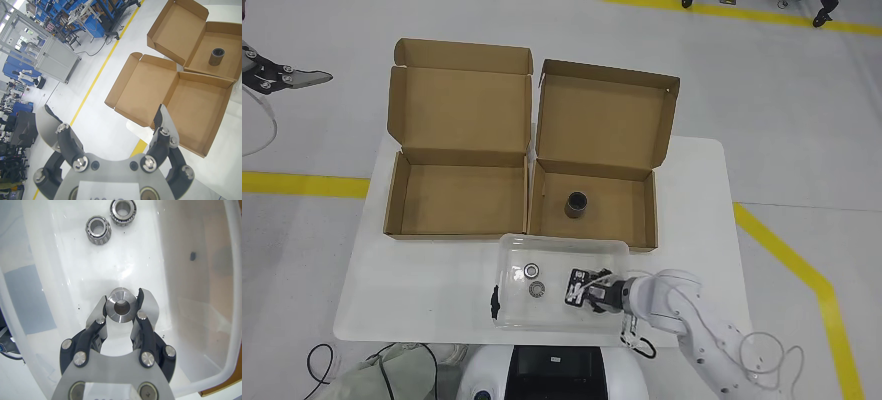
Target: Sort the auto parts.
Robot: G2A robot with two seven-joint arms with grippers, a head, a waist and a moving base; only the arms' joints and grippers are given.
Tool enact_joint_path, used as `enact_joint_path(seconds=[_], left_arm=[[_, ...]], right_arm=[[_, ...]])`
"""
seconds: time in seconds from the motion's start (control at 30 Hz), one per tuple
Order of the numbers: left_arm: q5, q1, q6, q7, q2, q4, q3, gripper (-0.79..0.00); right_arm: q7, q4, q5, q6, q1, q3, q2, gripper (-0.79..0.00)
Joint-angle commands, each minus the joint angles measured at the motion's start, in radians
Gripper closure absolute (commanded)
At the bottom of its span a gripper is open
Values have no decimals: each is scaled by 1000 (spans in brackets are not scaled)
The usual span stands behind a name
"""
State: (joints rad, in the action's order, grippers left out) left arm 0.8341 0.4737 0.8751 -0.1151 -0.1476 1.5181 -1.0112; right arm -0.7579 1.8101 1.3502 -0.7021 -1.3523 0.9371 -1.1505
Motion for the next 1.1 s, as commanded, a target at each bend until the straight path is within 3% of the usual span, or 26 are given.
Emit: enact_joint_path(seconds=[0.0,0.27,0.63,1.07], left_arm=[[0,0,0,0,0,0,0,-785],[0,0,0,0,0,0,0,-785],[0,0,0,0,0,0,0,-785],[0,0,0,0,0,0,0,-785]], right_arm=[[32,10,3,8,-5,7,2,0],[209,42,-24,77,-30,53,7,0],[545,47,-84,121,-40,89,4,0],[735,71,-68,168,-47,137,5,0]])
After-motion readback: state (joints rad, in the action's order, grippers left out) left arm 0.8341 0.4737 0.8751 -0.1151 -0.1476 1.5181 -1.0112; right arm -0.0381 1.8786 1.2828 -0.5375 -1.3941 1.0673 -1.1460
